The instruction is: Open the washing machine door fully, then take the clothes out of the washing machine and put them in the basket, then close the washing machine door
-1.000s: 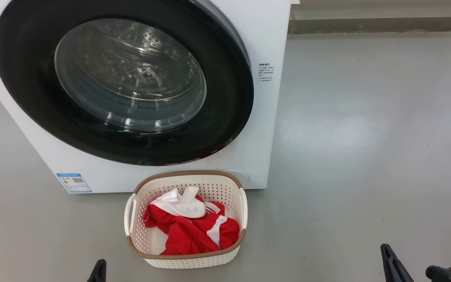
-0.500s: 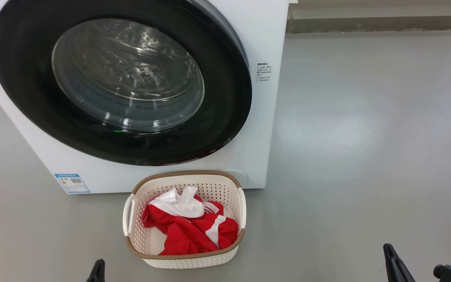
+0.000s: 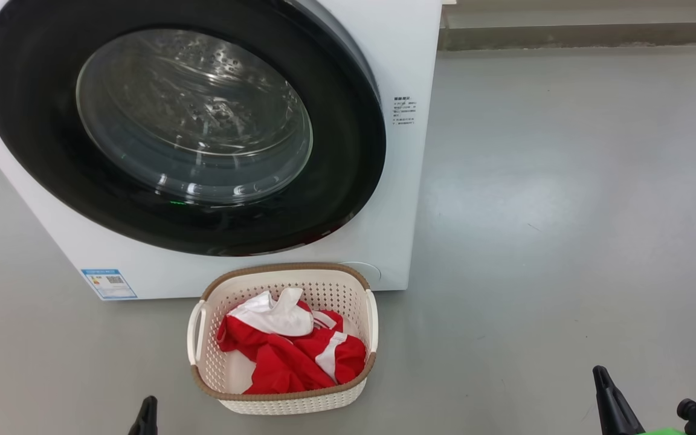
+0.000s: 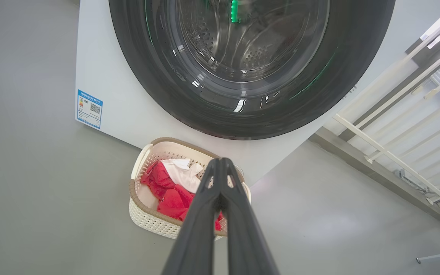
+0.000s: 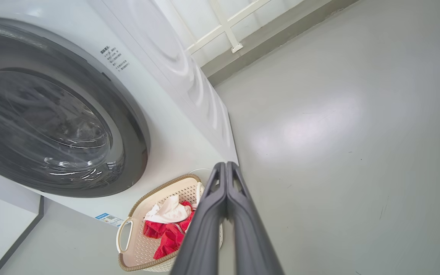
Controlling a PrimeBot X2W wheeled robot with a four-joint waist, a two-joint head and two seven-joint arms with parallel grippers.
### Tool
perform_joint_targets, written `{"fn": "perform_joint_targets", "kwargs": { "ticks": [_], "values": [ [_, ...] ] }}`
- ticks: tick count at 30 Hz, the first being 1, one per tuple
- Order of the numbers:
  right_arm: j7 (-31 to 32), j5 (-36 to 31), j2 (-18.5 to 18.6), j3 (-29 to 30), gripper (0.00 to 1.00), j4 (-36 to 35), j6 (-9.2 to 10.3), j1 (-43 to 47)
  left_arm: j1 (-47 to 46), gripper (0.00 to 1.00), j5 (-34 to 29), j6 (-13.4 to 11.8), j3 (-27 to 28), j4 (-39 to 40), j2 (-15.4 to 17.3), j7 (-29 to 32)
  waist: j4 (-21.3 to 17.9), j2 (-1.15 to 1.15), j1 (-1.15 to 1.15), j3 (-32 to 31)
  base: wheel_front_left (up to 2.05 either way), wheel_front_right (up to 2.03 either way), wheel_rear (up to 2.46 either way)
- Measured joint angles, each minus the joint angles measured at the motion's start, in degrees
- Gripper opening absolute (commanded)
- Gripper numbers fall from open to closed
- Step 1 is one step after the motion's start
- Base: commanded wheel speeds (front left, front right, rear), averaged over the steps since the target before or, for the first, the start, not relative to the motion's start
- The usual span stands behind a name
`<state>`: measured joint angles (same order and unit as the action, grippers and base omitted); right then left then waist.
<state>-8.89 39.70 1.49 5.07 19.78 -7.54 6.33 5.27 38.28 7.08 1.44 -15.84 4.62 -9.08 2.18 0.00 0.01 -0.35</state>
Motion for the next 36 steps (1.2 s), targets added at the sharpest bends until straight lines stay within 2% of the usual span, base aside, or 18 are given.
{"fn": "perform_joint_targets", "kwargs": {
  "ticks": [36],
  "values": [
    [5.9, 20.0, 0.0, 1.3, 0.00, -1.5, 0.00, -3.9, -3.4, 0.00, 20.8, 0.0, 1.0, 0.1, -0.6, 6.1, -0.9, 0.00, 0.00, 0.2, 0.00, 0.00, 0.00]
  ]
}}
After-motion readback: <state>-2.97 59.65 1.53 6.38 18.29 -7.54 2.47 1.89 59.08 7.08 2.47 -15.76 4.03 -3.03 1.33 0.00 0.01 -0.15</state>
